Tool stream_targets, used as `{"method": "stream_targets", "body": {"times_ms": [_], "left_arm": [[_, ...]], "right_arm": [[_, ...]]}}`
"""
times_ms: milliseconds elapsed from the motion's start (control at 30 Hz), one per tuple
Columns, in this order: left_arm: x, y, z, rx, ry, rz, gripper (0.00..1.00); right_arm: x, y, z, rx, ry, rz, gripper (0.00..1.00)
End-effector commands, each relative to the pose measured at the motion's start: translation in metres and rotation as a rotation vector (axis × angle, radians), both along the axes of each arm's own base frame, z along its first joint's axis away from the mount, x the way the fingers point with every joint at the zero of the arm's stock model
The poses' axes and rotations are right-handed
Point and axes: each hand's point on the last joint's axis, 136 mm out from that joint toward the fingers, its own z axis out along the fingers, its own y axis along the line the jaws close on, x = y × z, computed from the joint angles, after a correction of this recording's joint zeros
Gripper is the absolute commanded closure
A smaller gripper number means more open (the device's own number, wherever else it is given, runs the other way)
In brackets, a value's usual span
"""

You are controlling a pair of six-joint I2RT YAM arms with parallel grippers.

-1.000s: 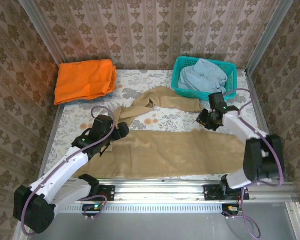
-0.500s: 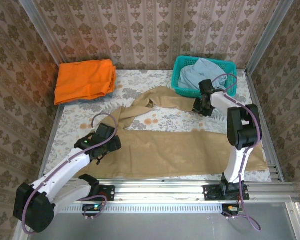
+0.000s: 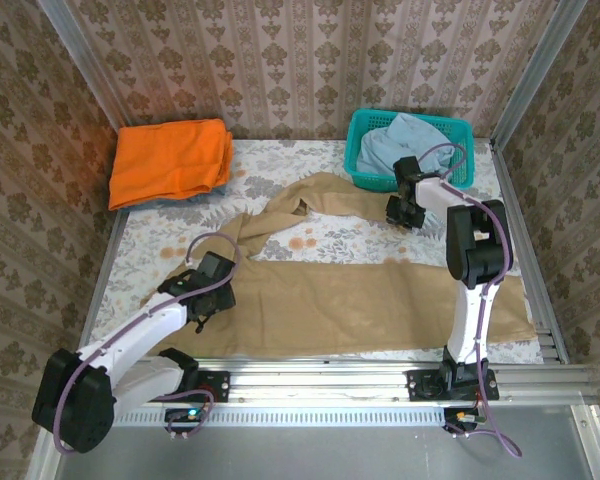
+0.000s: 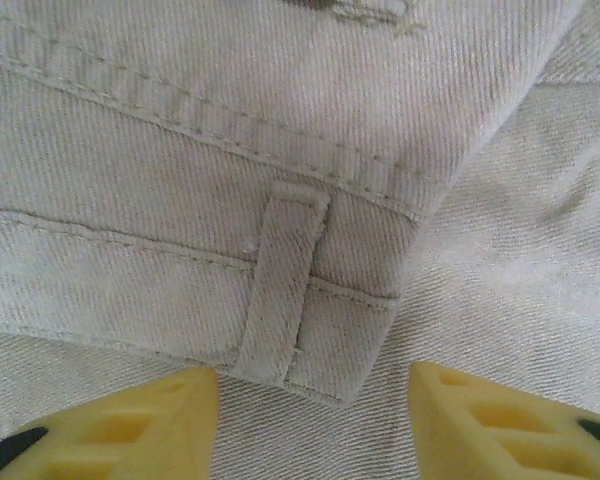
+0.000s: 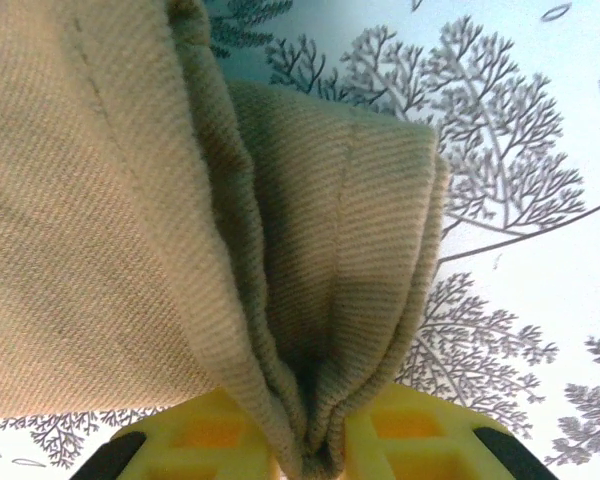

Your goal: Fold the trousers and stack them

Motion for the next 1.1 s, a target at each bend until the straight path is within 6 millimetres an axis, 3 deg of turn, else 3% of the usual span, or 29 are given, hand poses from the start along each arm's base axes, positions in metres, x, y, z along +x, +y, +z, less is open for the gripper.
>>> {"method": "stream_targets", "body": {"times_ms": [0, 33, 200, 233, 533, 633, 667, 700, 767, 900, 967, 1067], "left_arm": [[0.003, 0.002, 0.004, -0.015, -0.032, -0.001, 0.54], [0.004, 0.002, 0.004, -0.017, -0.036, -0.002, 0.59], [0.006, -0.001, 0.001, -0.031, -0.024, -0.014, 0.99], [0.007, -0.001, 0.002, -0.034, -0.024, -0.017, 1.0], [0.014, -0.004, 0.031, -0.053, -0.103, -0.047, 1.0], [0.015, -0.007, 0.03, -0.048, -0.081, -0.061, 1.0], [0.013, -0.007, 0.026, -0.04, -0.058, -0.06, 0.85], [0.012, -0.007, 0.021, -0.025, -0.033, -0.055, 0.62], [0.009, -0.011, 0.011, -0.002, 0.006, -0.064, 0.57], [0.005, -0.01, -0.008, 0.052, 0.067, -0.05, 0.36], [0.005, -0.009, -0.014, 0.076, 0.081, -0.048, 0.38], [0.004, -0.005, -0.017, 0.104, 0.093, -0.032, 0.68]], "right_arm": [[0.011, -0.031, 0.007, -0.063, -0.021, -0.064, 0.81], [0.012, -0.036, 0.007, -0.06, -0.023, -0.073, 0.84], [0.012, -0.039, 0.012, -0.023, -0.039, -0.078, 1.0], [0.01, -0.037, 0.015, -0.013, -0.052, -0.079, 1.0], [-0.023, -0.029, 0.044, 0.037, -0.154, -0.106, 1.0], [-0.031, -0.029, 0.055, 0.042, -0.18, -0.111, 1.0], [-0.032, -0.029, 0.057, 0.044, -0.185, -0.109, 1.0], [-0.033, -0.028, 0.059, 0.052, -0.19, -0.106, 1.0], [-0.034, -0.026, 0.062, 0.063, -0.196, -0.105, 1.0], [-0.037, -0.024, 0.063, 0.075, -0.2, -0.104, 1.0], [-0.039, -0.024, 0.063, 0.079, -0.201, -0.104, 1.0], [-0.042, -0.024, 0.066, 0.082, -0.21, -0.103, 1.0]]}}
